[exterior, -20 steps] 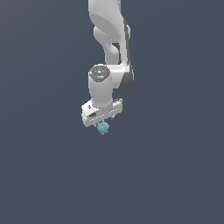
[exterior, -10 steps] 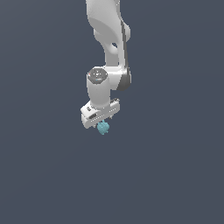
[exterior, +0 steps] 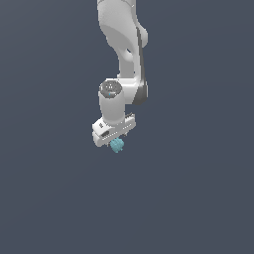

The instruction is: Pick up the object and move it to a goal position.

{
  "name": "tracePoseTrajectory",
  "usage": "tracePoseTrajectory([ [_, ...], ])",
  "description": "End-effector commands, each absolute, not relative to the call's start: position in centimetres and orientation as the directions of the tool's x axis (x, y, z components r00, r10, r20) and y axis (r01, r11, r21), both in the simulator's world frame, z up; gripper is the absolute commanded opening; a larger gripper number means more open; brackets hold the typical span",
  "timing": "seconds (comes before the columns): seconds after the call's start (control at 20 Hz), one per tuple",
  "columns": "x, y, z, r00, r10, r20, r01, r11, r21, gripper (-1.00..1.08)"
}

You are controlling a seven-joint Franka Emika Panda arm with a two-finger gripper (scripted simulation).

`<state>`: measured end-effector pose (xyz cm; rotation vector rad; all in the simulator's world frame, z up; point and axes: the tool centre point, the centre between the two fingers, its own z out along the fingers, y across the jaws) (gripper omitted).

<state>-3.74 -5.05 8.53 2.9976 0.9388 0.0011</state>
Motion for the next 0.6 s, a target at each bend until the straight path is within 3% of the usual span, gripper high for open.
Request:
tracePoseTrajectory([
  [0.0, -3.8, -5.1, 7.5, 0.821, 0.571, 0.0, 0.571, -0.821, 0.0, 1.0],
  [0.5, -3.8, -5.1, 4.5, 0.82, 0.573, 0.0, 0.573, -0.82, 0.0, 1.0],
  [0.55, -3.8, -5.1, 4.5, 0.82, 0.573, 0.0, 0.573, -0.82, 0.0, -1.0],
])
